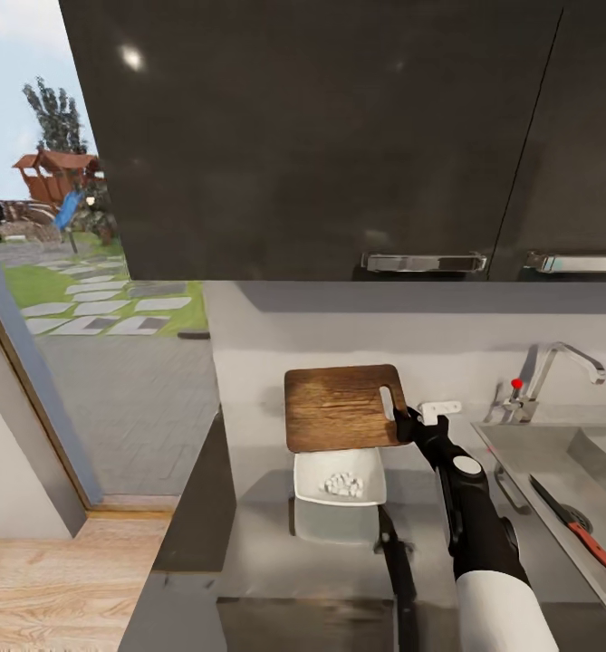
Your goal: In the kitchen, take the Vidalia onion out of the sink, dice it on the chopping board with the paring knife, put the diced onion into the bowl on the countertop, then place both the paring knife and the chopping board into the sink.
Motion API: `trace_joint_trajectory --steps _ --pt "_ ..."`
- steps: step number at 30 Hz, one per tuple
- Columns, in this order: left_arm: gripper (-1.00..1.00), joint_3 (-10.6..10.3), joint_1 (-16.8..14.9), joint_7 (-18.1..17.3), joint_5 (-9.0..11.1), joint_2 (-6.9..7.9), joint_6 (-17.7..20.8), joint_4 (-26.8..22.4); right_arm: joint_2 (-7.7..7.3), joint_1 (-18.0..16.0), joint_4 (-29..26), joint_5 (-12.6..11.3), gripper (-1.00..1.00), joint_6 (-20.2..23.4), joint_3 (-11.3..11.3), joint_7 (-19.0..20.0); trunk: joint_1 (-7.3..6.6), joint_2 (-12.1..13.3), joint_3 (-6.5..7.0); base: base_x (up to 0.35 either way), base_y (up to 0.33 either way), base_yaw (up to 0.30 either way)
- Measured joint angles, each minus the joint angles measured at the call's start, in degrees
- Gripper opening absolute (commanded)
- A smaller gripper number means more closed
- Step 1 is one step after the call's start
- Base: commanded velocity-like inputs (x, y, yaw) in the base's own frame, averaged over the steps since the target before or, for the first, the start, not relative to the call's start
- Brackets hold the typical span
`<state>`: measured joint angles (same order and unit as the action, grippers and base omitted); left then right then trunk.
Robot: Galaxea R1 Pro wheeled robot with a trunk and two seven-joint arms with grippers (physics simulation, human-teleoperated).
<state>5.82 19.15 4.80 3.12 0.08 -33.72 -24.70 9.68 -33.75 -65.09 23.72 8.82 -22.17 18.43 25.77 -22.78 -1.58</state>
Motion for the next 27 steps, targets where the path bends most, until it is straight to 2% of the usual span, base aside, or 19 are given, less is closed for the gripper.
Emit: trace_joint_trajectory --steps 2,4,6,7,9,15,27 --pt "1.0 0.0 0.0 0.0 0.0 0.0 0.0 0.0 0.24 0.0 -1.7 -0.1 -1.0 0.9 0.1 0.0 0.0 0.0 0.01 -0.33 0.0 0.0" --pt "1.0 0.0 0.0 0.1 0.0 0.01 0.0 0.0 0.22 0.0 -4.3 0.0 -1.0 5.4 0.2 0.1 0.0 0.0 0.0 -0.339 0.0 0.0" --pt "1.0 0.0 0.0 0.0 0.0 0.01 -0.1 0.0 0.25 0.0 -8.2 -0.1 -1.0 13.5 0.4 0.3 0.01 0.0 0.01 -0.342 0.0 0.0" --pt "1.0 0.0 0.0 0.1 0.0 0.0 -0.1 0.0 0.23 0.0 -9.8 -0.2 -1.0 16.2 0.4 0.6 0.0 0.0 0.0 -0.343 0.0 0.0" --pt "1.0 0.0 0.0 0.0 0.0 0.0 -0.1 0.0 0.26 0.0 -11.4 -0.3 -1.0 18.5 0.5 1.7 0.01 0.0 0.0 -0.344 0.0 0.0" --pt "1.0 0.0 0.0 0.1 0.0 0.0 0.0 0.0 0.26 0.0 -12.0 -0.2 -1.0 19.2 0.5 2.3 -0.01 0.0 0.0 -0.266 -0.067 0.0" --pt "1.0 0.0 0.0 0.1 -0.1 0.0 0.0 0.0 0.26 0.0 -11.9 -0.2 -1.0 19.3 0.5 2.2 -0.03 0.0 -0.01 -0.011 -0.171 0.0"
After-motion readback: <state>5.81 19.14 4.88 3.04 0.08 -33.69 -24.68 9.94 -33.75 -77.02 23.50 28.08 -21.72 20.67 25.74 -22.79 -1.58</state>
